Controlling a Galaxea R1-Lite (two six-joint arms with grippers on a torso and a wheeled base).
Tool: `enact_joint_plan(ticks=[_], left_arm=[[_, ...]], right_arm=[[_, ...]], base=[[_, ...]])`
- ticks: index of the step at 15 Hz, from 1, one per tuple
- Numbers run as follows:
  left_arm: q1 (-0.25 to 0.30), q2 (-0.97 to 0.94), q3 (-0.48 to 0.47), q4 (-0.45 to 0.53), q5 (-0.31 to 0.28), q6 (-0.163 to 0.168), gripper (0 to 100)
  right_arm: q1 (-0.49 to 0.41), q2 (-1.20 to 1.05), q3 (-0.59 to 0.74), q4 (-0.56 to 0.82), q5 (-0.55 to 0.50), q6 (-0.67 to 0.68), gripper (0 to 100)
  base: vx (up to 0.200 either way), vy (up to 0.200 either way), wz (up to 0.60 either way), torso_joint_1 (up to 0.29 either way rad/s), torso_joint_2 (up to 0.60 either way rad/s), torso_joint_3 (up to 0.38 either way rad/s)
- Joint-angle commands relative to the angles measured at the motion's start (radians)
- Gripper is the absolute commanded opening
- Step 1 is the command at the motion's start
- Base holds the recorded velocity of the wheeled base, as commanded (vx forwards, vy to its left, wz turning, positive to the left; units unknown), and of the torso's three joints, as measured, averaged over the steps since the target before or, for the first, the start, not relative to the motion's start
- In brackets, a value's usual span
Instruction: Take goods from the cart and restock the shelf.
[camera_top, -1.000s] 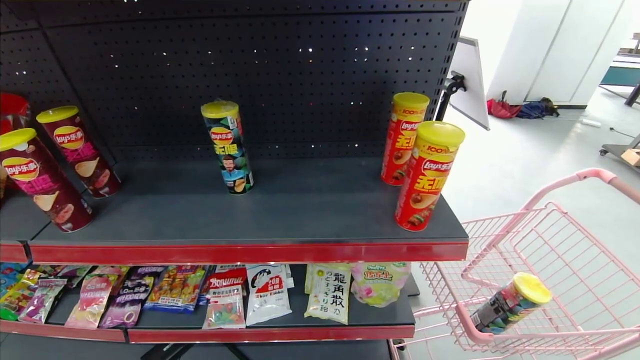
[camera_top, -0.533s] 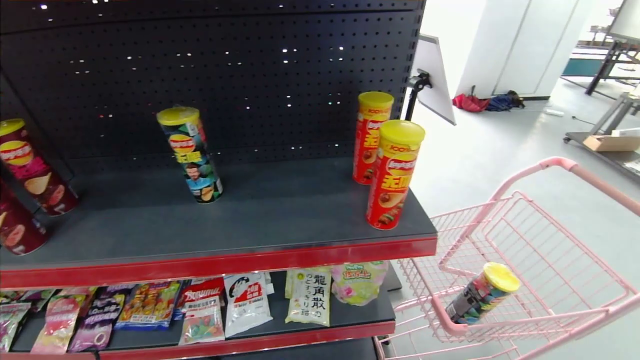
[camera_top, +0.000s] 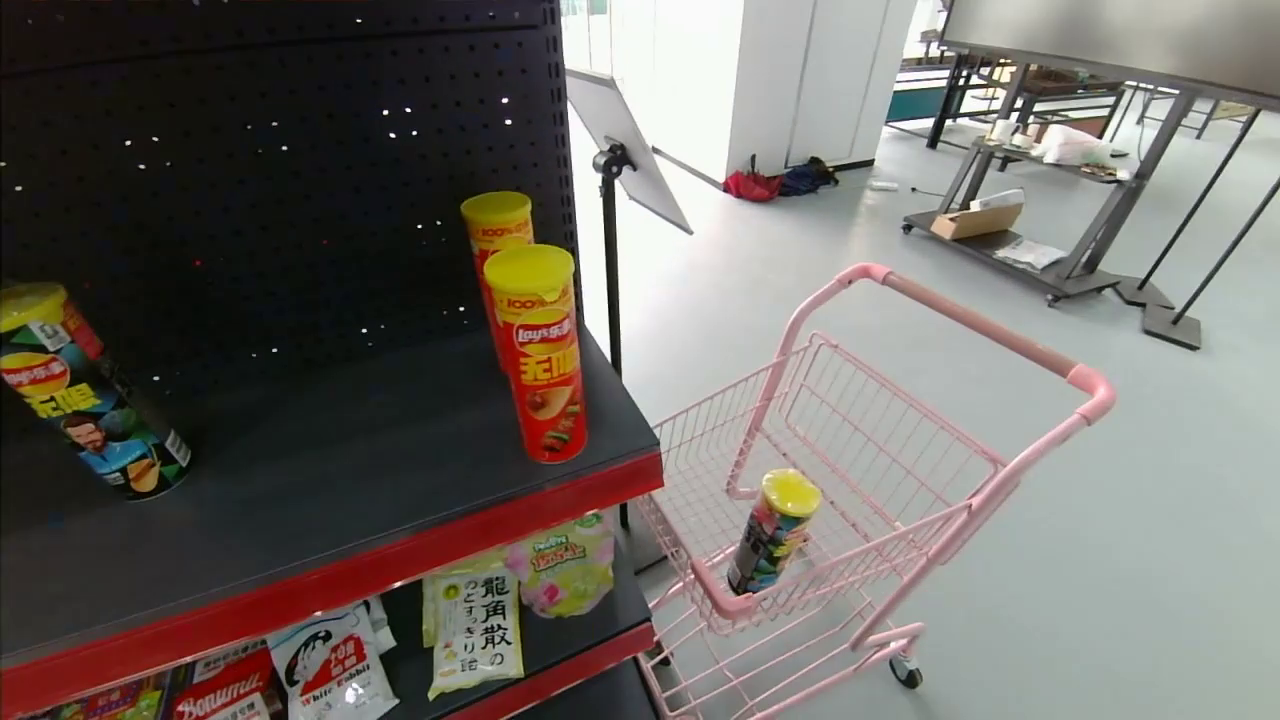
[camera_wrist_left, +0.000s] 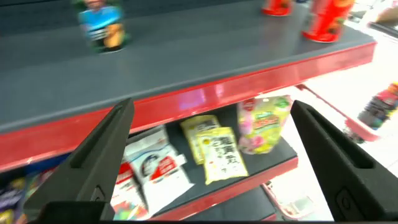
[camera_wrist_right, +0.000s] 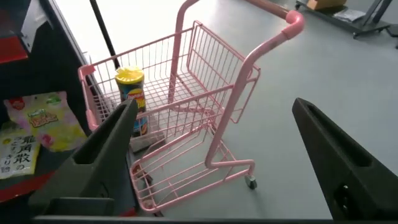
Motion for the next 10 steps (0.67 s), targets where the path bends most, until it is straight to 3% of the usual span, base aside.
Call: enact_joint_plan(ticks=[1,4,10], left_arm=[[0.0,0.0,0.0,-0.001,0.001,0.0,100],[0.0,0.0,0.0,-0.001,0.001,0.0,100],[0.0,0.0,0.0,-0.001,0.001,0.0,100]], right_arm=[[0.001,0.0,0.0,0.0,0.001,-0.001,100],[0.001,0.0,0.0,0.0,0.001,0.002,100],[0.001,0.0,0.0,0.0,0.001,0.002,100]], base=[[0.0,0.0,0.0,0.0,0.0,0.0],[0.0,0.0,0.0,0.0,0.0,0.0],[0.0,0.0,0.0,-0.131,0.33,0.192]])
